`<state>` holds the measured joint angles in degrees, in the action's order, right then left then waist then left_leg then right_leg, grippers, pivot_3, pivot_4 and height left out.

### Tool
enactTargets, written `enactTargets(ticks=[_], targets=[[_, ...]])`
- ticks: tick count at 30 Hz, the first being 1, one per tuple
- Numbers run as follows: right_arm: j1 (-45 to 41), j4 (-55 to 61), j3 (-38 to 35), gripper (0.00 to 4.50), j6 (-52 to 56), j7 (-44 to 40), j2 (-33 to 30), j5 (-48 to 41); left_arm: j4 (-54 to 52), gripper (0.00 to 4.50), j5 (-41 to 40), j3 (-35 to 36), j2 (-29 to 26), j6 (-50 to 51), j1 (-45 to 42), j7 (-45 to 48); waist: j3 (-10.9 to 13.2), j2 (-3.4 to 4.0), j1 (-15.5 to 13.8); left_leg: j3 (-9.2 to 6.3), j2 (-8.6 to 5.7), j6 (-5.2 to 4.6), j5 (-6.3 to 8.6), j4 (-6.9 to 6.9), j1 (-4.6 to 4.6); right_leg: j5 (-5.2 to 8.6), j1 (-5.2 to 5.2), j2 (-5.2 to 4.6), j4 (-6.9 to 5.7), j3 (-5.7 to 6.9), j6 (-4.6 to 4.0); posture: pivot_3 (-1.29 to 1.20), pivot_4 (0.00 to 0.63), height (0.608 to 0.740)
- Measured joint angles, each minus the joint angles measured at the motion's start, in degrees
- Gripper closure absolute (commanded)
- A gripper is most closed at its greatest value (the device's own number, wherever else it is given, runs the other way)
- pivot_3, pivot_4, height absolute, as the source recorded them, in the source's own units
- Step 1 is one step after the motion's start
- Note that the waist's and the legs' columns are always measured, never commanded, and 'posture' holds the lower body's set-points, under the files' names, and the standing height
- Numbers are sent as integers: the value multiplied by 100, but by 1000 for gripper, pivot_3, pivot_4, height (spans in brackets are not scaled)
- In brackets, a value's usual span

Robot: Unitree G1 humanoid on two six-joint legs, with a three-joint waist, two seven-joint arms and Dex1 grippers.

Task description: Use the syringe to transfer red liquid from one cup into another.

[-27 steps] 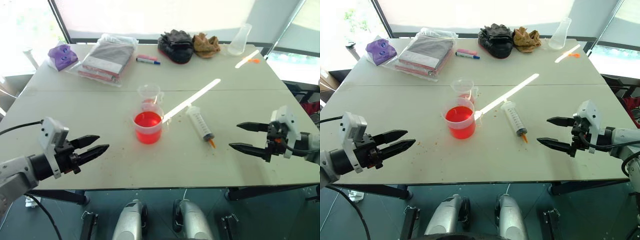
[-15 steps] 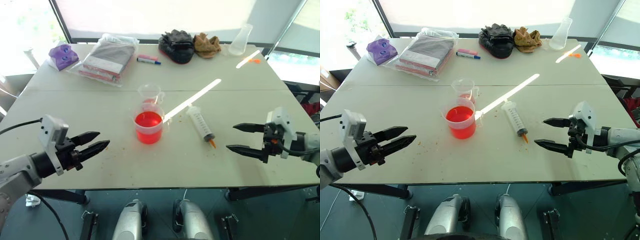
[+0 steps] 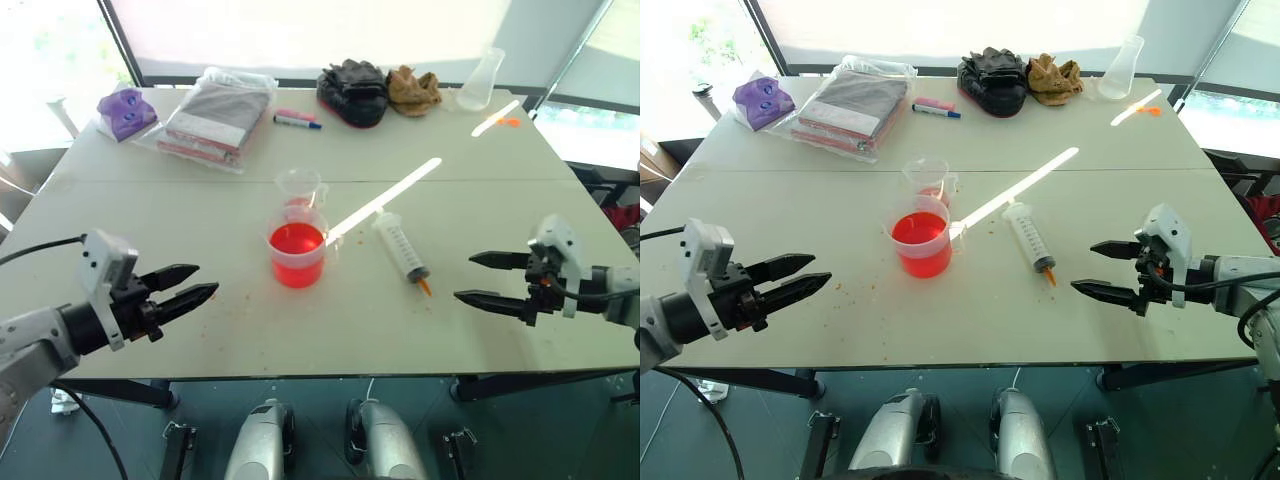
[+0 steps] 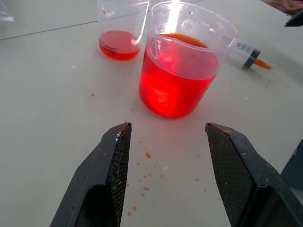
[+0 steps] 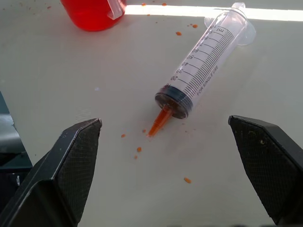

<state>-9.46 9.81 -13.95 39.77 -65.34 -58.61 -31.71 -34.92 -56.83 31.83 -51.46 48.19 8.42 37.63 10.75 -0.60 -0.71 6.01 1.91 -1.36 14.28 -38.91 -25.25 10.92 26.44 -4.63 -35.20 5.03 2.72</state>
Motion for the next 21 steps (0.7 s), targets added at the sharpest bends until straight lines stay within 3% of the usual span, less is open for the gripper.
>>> enactTargets(ticks=[5, 11, 16, 21], targets=[[-784, -64, 490, 13, 501, 102, -393, 154, 536, 1915, 1, 50, -798, 60, -410, 719, 3, 6, 15, 2, 1, 13, 8, 0, -3, 1, 9, 1, -1, 0, 1, 0, 150, 740], [-3235, -592, 1433, 13, 1688, 358, -160, 208, 1408, 1915, -15, -428, -1607, 61, -1854, 1845, 12, 18, 29, 9, 1, 14, 8, 4, -18, -5, 30, 6, -4, 1, -9, 0, 150, 740], [-4949, -1606, 2690, 13, 3089, 347, 414, 422, 1880, 1915, 281, -1391, -1481, -189, -2997, 2250, 11, 17, 21, 24, -3, -6, -3, 10, -24, -4, 32, 9, -5, -1, -3, 0, 150, 740], [-6374, -3762, 3666, 13, 3740, 552, 1608, 984, 1964, 1915, 564, -1956, -1017, -375, -3623, 2322, 11, 15, 66, 32, -6, -9, -4, -1, -24, -14, 30, 11, -23, -3, 16, 0, 150, 740]])
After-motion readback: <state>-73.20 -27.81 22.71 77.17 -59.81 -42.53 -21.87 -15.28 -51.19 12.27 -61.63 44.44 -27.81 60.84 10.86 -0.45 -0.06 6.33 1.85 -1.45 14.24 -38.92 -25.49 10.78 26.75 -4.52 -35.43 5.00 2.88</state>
